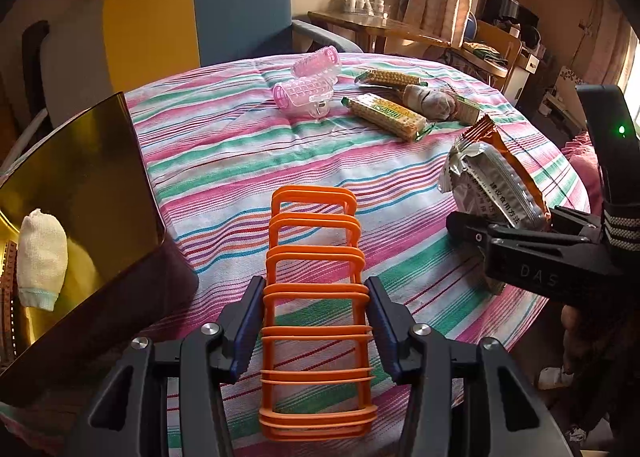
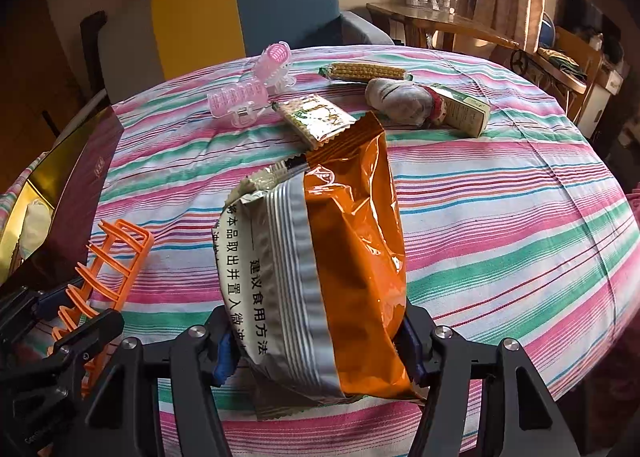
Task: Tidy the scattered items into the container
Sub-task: 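Carry the orange rack and snack bag over the gold tray with both tools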
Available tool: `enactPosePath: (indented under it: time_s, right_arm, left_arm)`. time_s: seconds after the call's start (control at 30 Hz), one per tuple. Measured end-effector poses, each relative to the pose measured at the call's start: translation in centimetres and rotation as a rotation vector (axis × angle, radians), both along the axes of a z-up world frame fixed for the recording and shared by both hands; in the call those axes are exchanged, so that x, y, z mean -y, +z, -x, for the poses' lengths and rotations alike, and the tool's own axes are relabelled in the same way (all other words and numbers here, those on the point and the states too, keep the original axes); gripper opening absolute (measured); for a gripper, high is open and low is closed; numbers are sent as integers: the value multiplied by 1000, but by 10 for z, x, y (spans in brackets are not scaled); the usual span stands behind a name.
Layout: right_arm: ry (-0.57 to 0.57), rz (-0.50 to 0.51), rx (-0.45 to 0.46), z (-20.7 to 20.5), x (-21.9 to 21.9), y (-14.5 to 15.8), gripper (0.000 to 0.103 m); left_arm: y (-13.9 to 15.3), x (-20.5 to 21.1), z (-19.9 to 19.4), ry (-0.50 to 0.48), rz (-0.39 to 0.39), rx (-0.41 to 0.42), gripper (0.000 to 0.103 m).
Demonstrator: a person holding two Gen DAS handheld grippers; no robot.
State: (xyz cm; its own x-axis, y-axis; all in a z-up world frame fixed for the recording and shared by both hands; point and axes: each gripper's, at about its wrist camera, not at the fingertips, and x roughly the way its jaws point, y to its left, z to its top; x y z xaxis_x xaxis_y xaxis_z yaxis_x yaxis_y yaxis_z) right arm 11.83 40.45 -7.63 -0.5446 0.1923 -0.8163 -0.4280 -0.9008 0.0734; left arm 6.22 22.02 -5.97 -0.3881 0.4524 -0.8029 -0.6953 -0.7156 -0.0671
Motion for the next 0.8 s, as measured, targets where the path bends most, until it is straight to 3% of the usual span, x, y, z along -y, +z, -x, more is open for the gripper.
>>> enactPosePath:
  time_s: [0.4,0.63,0.8]
  right_arm:
    - [90,10,-42,18,28,20,64]
    - [182,11,-88,44,56,43,64]
    - [278,10,-115,74,88,59,64]
  left_arm:
    - [39,30,5,73,-86,-57,51]
    - [62,71,23,201,-127,-101,51]
    - [71,120,48,347,-153,-116,50]
